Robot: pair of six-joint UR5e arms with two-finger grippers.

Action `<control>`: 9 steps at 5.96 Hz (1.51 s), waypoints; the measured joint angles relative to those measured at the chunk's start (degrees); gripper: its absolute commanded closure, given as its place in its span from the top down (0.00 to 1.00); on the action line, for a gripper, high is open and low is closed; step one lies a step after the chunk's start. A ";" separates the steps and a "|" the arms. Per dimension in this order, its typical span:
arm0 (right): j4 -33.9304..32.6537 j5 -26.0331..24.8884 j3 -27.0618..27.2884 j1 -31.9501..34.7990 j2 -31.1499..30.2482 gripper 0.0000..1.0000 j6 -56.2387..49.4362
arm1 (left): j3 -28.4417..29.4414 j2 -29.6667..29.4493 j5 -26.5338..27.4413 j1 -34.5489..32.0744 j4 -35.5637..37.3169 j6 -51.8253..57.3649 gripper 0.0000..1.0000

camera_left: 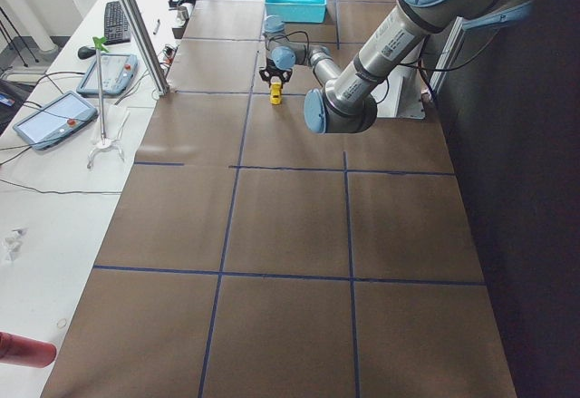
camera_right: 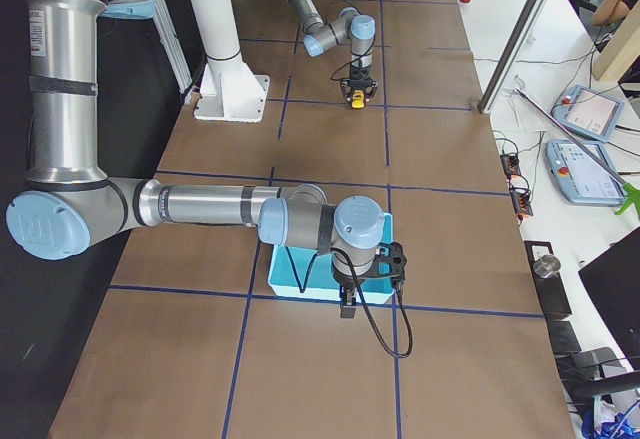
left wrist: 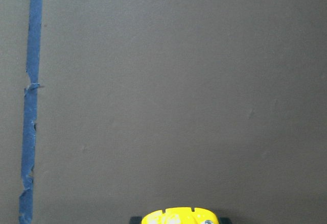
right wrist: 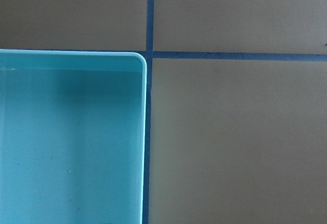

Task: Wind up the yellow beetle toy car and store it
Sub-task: 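Press the car down with the left gripper and drag it backward to wind it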

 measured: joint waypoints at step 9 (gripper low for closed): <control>0.00 0.00 -0.01 0.00 0.00 1.00 0.02 | -9.03 10.05 -3.97 -1.21 -0.41 0.32 0.05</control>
